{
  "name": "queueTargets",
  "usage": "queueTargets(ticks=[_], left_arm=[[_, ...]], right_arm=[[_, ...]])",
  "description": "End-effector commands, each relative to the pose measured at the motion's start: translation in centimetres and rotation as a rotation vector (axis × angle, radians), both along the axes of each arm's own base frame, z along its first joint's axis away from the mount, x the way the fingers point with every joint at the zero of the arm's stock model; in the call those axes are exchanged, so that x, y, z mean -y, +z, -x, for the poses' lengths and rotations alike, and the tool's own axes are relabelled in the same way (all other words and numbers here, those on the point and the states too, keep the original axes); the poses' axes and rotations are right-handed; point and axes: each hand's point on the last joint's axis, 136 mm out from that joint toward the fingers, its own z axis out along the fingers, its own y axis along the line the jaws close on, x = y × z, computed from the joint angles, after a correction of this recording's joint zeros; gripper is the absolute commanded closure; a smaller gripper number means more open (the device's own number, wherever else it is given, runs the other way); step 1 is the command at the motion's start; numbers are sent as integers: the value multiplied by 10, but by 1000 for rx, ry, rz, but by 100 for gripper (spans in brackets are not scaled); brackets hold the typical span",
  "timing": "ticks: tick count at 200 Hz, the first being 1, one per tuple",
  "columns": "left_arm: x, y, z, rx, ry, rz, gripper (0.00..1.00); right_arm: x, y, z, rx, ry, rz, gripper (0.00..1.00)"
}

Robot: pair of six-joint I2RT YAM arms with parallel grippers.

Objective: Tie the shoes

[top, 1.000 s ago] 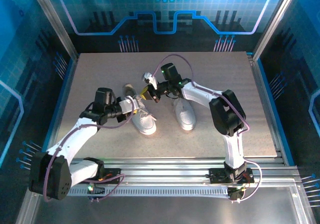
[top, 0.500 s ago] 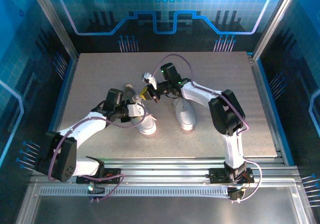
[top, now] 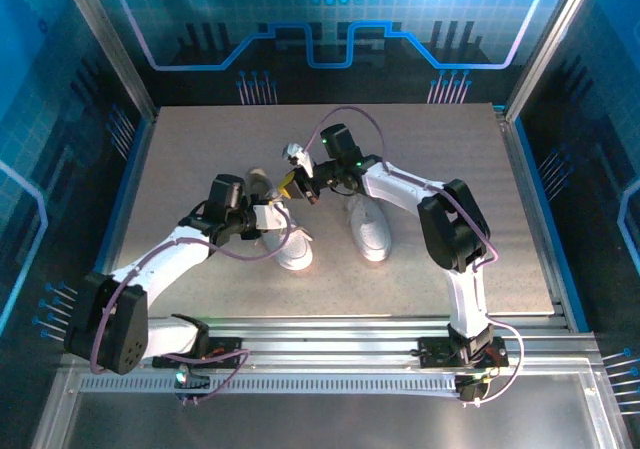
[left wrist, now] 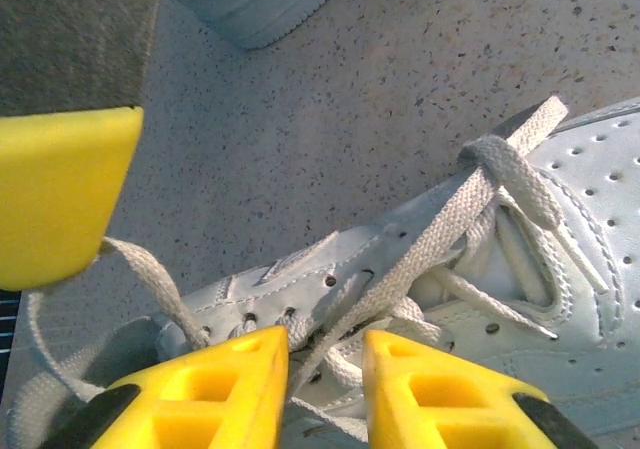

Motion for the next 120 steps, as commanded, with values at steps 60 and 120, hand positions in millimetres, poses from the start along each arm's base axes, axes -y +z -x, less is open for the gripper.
queueTargets(ticks=[60, 120], left_arm=[[1, -12, -11, -6, -29, -64, 70], [-2, -2, -6, 13, -17, -55, 100]], right_arm=[[-3, -1, 0, -4, 34, -4, 100], [-3, 0, 0, 1, 37, -6, 100]])
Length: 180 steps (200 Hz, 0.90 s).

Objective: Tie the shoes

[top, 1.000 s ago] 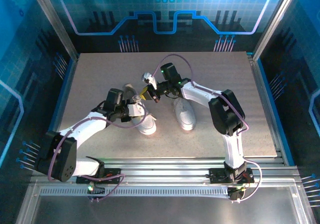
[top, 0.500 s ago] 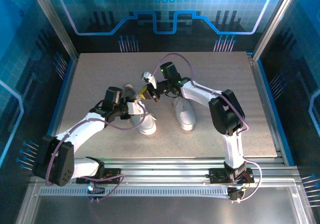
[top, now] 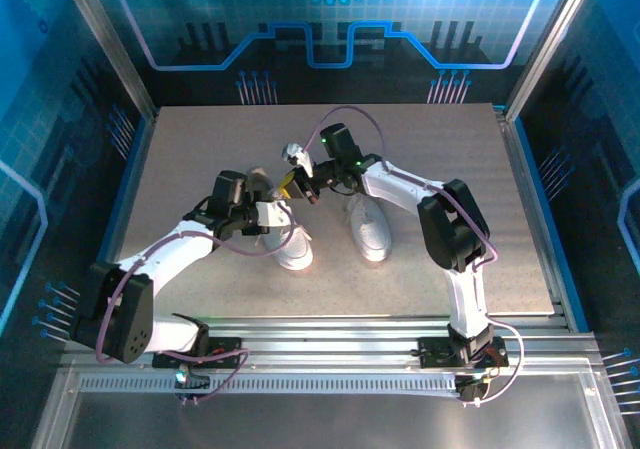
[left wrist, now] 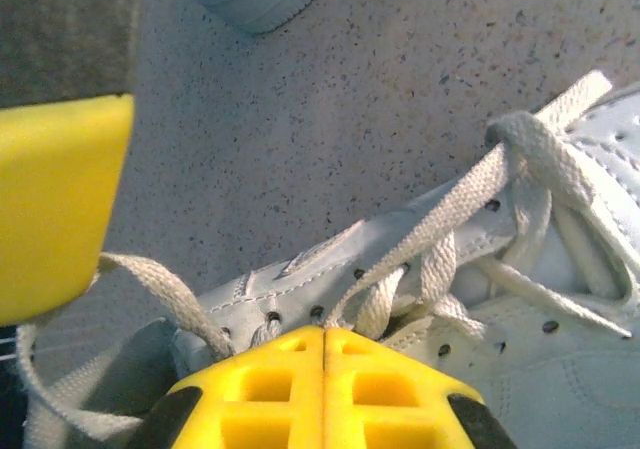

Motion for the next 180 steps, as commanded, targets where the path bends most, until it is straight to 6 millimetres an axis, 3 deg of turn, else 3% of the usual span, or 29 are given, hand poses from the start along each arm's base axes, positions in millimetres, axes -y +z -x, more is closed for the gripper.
queueTargets(ticks=[1, 97, 180], left_arm=[[0, 3, 7, -10, -8, -2, 100], [-14, 43, -5, -20, 114, 225, 100], [-17, 44, -17, -47, 155, 267, 100]], right_arm=[[-2, -1, 0, -3, 30, -8, 100], [-1, 4, 1, 16, 29, -16, 100], [-4, 7, 7, 21, 55, -24, 100]])
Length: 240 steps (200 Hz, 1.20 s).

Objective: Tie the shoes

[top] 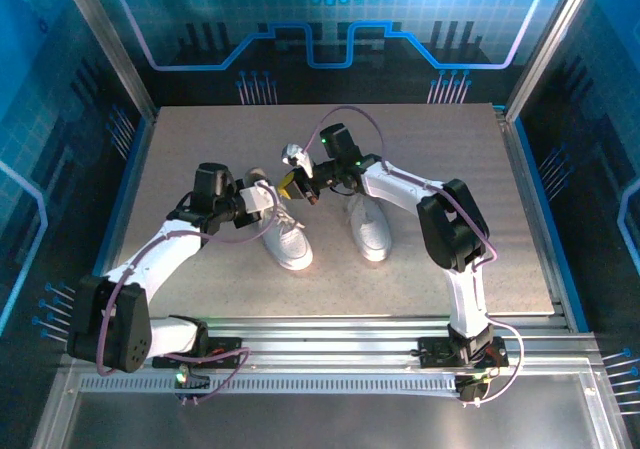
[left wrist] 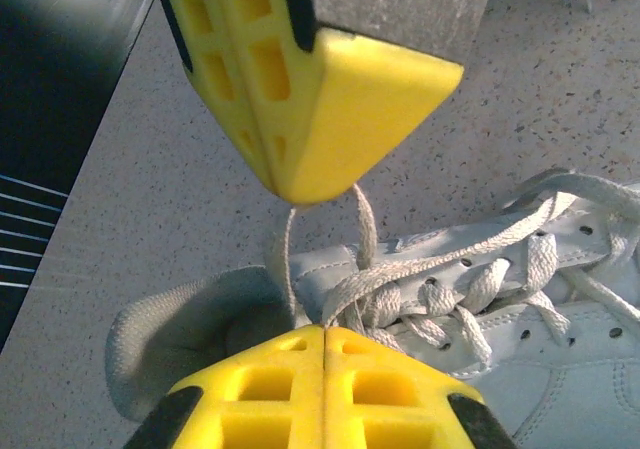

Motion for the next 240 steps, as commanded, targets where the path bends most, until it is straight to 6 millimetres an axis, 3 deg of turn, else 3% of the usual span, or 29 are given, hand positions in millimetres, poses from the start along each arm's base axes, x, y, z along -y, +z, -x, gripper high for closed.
queueTargets(ticks=[1, 84, 123, 190, 240], left_arm=[[5, 9, -5, -5, -8, 49, 100], [6, 6, -14, -15, -2, 63, 86], [4, 4, -17, -6, 11, 51, 73], [4, 7, -20, 1, 10, 54, 66], [6, 7, -19, -19, -10, 66, 67]], right_arm=[[-3, 8, 5, 15, 42, -22, 100], [-8, 8, 15, 19, 84, -17, 100], [-9, 8, 18, 19, 95, -13, 100], [-11, 9, 23, 30, 123, -8, 100], [-10, 6, 28, 47, 149, 7, 100]])
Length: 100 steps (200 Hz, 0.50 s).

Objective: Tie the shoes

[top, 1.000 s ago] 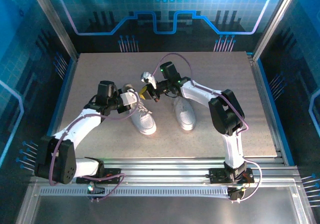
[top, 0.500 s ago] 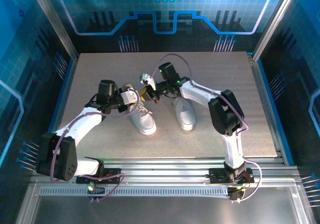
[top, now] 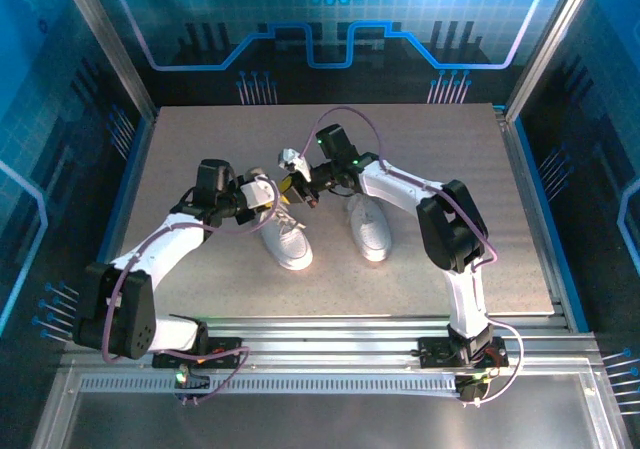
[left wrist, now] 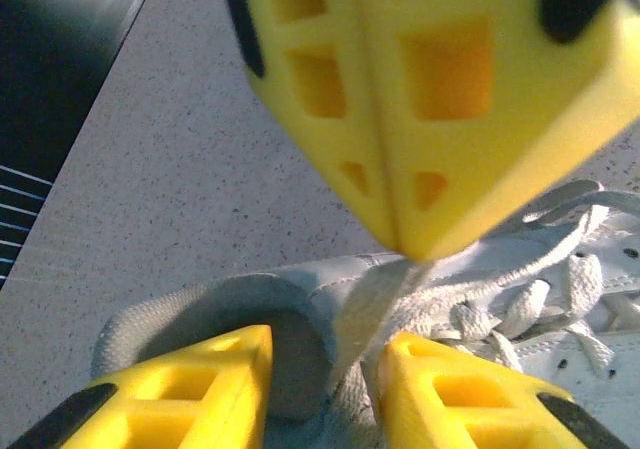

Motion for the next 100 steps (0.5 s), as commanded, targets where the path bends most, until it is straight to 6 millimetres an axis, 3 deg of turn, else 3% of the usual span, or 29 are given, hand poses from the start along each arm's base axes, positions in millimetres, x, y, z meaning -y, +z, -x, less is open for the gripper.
queueTargets(ticks=[1, 50, 100], left_arm=[[6, 12, -5, 12, -36, 35, 67], [11, 9, -1, -18, -75, 42, 68], [13, 6, 3, -42, -92, 45, 90]], right_arm=[[-6, 4, 10, 14, 56, -7, 100], [-9, 3, 17, 28, 94, 2, 100], [-12, 3, 21, 24, 115, 0, 100]])
